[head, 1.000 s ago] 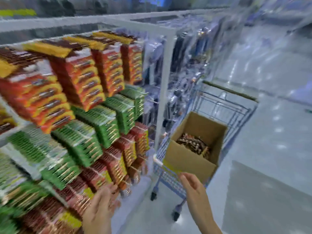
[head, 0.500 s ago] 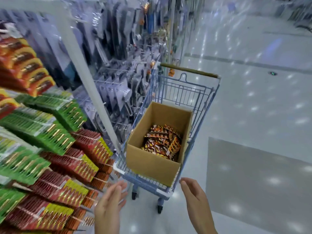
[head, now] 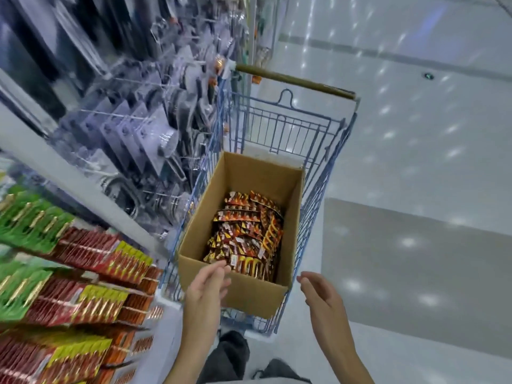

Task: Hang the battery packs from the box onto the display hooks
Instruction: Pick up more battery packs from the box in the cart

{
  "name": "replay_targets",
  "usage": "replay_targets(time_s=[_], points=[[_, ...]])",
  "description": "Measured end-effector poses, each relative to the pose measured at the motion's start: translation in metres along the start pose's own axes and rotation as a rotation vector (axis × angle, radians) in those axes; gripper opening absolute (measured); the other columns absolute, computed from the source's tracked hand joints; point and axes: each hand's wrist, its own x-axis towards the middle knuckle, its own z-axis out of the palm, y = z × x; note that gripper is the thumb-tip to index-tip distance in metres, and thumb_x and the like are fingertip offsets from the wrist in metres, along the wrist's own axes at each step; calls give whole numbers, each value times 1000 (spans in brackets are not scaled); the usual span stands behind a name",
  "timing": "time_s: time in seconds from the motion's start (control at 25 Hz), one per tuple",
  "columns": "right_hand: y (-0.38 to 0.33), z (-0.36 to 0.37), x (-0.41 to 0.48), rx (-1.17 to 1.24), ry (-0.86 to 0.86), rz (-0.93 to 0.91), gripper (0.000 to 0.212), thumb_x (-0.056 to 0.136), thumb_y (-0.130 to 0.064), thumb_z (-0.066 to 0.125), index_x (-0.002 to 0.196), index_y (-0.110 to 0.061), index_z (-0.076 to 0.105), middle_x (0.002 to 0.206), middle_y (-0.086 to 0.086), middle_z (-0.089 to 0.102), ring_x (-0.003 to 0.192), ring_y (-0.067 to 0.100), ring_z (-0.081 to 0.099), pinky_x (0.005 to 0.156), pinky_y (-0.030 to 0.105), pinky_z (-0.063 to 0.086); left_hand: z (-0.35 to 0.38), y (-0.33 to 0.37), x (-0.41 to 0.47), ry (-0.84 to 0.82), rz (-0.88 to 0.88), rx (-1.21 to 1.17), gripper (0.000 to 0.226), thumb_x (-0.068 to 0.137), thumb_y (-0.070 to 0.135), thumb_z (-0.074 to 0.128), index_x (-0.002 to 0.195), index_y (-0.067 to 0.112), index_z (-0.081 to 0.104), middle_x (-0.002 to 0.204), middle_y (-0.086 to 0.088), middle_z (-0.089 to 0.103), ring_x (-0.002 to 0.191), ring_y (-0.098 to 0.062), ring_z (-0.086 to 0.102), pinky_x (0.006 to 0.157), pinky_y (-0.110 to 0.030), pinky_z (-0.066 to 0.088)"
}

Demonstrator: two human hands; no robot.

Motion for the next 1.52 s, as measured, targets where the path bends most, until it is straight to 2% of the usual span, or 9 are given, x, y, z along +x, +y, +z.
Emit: replay_targets(time_s=[0.12,0.24,0.4,0.56,0.68,0.8,0.88,1.04,1.52], points=[[-19,8,24,6,9,4,11,104,-28,57,104,-29,68,92,-31,68,92,-12,62,74,10,48,23,11,49,-75,-22,47,19,105,22,57,114,26,73,110,6,76,101,-13,72,91,-34,58],[-27,12,46,10,7,36,12,103,-27,59,108,-27,70,96,-25,70,95,-7,63,84,17,51,57,4,91,-128,-147,200,21,103,24,61,121,21,72,104,5,74,95,-16,70,88,-41,58],[-36,9,80,24,-28,73,13,104,-24,58,107,-26,70,96,-25,70,96,-7,63,80,14,48,122,-21,154,-307,-332,569,44,96,31,70,135,12,62,111,5,67,94,-13,62,79,-28,48],[-41,-1,111,-9,-89,98,14,104,-28,57,108,-30,70,102,-26,70,100,-10,63,77,4,47,161,-71,177,-404,-485,880,50,94,26,74,136,9,54,122,-6,61,112,-23,60,91,-32,49],[-44,-9,128,-36,-117,97,14,103,-29,57,108,-31,70,105,-24,71,103,-9,62,78,1,46,161,-98,182,-314,-482,960,21,97,14,67,116,6,64,111,-10,67,104,-27,68,93,-37,58],[-46,-15,139,-41,-139,100,13,103,-30,58,108,-31,70,104,-28,70,103,-10,62,78,0,46,145,-83,196,-251,-423,995,8,92,11,74,94,11,66,96,-8,70,83,-21,71,78,-40,64],[-48,-15,142,-43,-158,107,13,103,-31,58,109,-31,69,103,-30,69,103,-12,61,76,-1,45,130,-60,213,-215,-381,983,25,85,12,83,105,19,70,105,-8,73,79,-15,70,68,-32,61],[-49,-9,144,-45,-197,112,13,103,-29,57,108,-30,69,102,-29,69,103,-10,61,76,0,45,102,-29,260,-100,-293,813,83,66,26,98,139,16,59,131,-7,66,108,-30,71,91,-48,61],[-42,-7,148,-68,-181,160,13,103,-32,58,109,-33,69,102,-34,66,103,-15,58,71,-2,46,84,-60,279,-59,-458,338,82,65,17,98,138,8,61,129,-2,68,123,-22,62,97,-31,51]])
